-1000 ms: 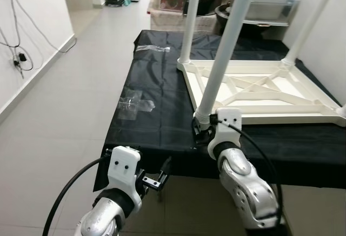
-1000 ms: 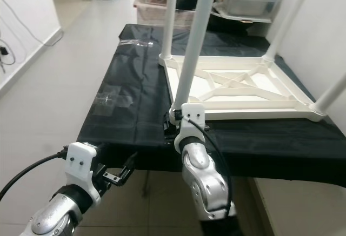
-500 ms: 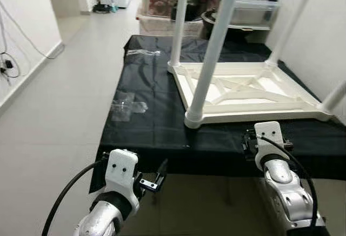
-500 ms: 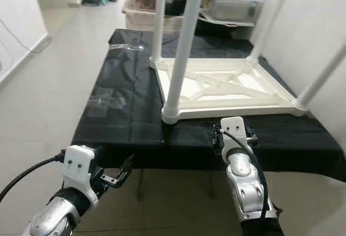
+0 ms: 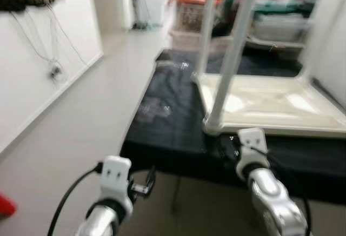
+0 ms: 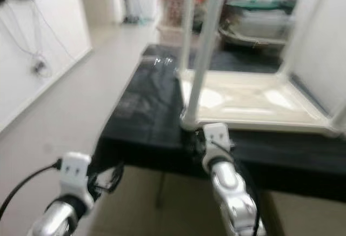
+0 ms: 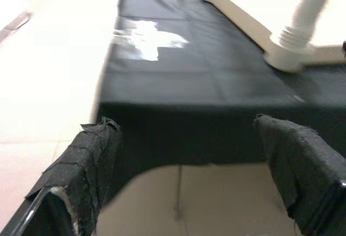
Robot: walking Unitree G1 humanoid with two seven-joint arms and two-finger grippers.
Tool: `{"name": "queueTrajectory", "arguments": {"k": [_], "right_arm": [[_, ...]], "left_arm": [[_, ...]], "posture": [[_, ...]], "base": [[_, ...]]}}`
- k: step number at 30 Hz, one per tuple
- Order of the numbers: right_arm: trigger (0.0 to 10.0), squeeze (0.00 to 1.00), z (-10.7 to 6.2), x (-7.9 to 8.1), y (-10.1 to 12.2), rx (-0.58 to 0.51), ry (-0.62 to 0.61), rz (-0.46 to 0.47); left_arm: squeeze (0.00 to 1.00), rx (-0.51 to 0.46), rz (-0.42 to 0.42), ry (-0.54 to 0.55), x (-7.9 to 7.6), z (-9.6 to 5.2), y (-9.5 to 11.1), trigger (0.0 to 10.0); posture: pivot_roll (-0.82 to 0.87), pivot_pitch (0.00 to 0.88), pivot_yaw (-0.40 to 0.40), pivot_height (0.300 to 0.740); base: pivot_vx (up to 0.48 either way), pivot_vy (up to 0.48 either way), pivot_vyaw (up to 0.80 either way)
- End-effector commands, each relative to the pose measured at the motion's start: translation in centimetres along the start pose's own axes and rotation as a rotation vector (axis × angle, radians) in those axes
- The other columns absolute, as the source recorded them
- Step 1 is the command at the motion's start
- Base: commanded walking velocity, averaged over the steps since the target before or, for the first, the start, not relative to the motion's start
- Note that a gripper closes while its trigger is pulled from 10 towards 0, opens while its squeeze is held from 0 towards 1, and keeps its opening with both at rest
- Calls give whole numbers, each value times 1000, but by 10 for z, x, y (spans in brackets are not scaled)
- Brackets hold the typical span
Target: Building children table
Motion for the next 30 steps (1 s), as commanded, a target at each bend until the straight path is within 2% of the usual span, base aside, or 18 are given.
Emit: {"name": "queueTrajectory", "arguments": {"k": [1,4,8,13,17,19,22,24,30], "right_arm": [[10000,0,1,8,0,-3,29,7],[10000,0,1,11,1,-3,42,19],[10000,0,-2,12,-2,5,50,46],[10000,0,-10,20,-7,16,118,22],[10000,0,-13,6,-5,5,38,13],[10000,0,-9,-5,2,-25,-5,0],[10000,0,0,-11,11,-49,-11,-10],[10000,0,11,-17,18,-56,-12,4],[10000,0,19,-11,28,-83,17,17]], "left_arm": [[0,40,-11,31,6,-1,-9,10000],[0,40,-7,35,7,1,-8,10000],[0,13,8,-2,0,1,-2,10000],[0,1,18,10,2,3,1,10000],[0,-3,17,8,3,4,2,10000],[0,-11,16,3,2,4,3,10000],[0,-13,21,4,2,4,4,10000],[0,-16,39,10,2,5,5,10000],[0,-31,40,25,3,4,8,10000]], "posture": [[106,93,-78,740],[107,89,-77,740],[108,83,-80,740],[108,77,-79,740],[105,78,-77,740],[105,79,-77,740],[104,82,-75,740],[104,86,-77,740],[104,88,-77,740]], "base": [[0,0,0],[0,0,0],[0,0,0],[0,0,0],[0,0,0],[0,0,0],[0,0,0],[0,0,0],[99,-125,0]]}}
Point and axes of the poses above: a point about 5 cm out from each wrist's last joint towards the gripper, its own z axis pointing out of the wrist towards the gripper, its own y axis along the axis of the wrist's last joint, x = y × z, the point moved 6 cm from there along z, pointing out of the wrist towards the gripper, and after that the axes turned 15 degrees about z, right-handed, at the moved point
